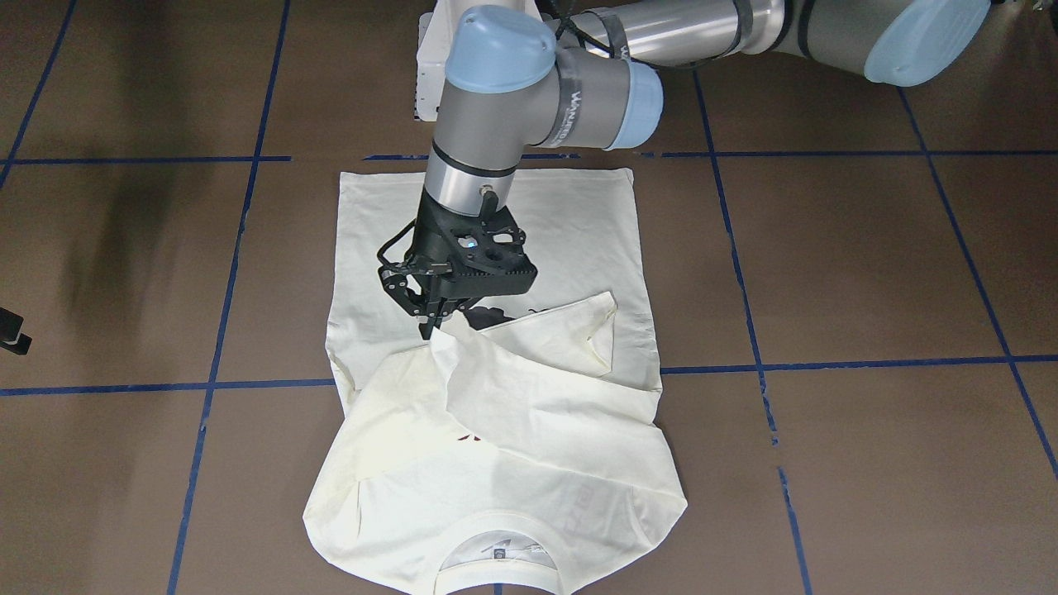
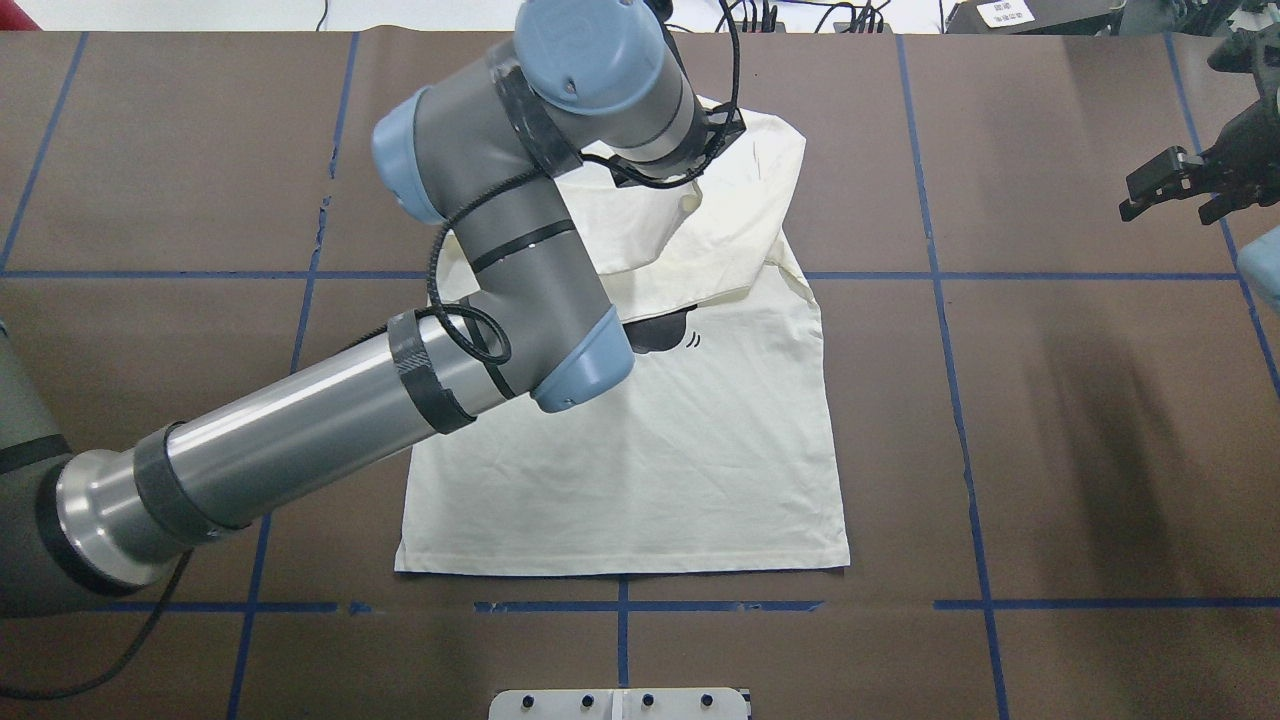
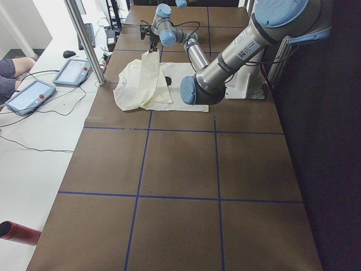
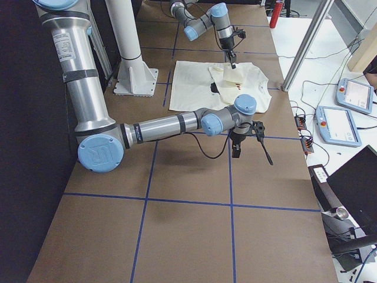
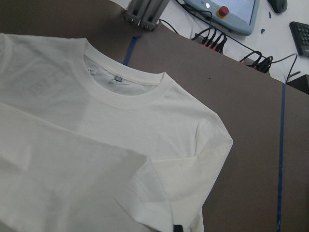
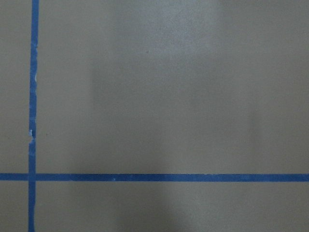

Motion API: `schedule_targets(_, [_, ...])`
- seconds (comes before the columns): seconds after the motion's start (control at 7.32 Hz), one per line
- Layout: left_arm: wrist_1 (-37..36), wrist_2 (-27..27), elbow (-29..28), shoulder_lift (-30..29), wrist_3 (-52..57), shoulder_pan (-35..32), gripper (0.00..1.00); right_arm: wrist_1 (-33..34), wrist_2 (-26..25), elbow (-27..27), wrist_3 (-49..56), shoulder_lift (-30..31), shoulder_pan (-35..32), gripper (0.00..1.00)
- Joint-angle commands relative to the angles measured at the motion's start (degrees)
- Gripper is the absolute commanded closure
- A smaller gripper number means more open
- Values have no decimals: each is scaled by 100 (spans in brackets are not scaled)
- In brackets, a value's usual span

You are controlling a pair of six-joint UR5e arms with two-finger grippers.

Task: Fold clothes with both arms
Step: 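Grasp the other sleeve with the left gripper and fold it across the body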

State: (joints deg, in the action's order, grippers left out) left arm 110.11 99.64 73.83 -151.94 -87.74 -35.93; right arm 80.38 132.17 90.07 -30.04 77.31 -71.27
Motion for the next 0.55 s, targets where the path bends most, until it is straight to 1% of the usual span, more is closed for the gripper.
schedule_targets(0.0, [492, -269, -1075, -658, -574, 505, 100, -5, -7, -16, -46, -5, -1, 0])
schedule_targets(0.14, [1268, -696, -1620, -705, -577, 838, 1, -14, -15, -24, -55, -5, -1, 0])
schedule_targets(0.27, [1606, -1118, -1748, -697, -351, 1033, 0, -22, -15, -24, -72, -5, 8, 0])
schedule_targets(0.41, [1645, -1140, -1688, -645, 226, 1052, 0, -31, -7, -16, -81, -5, 8, 0])
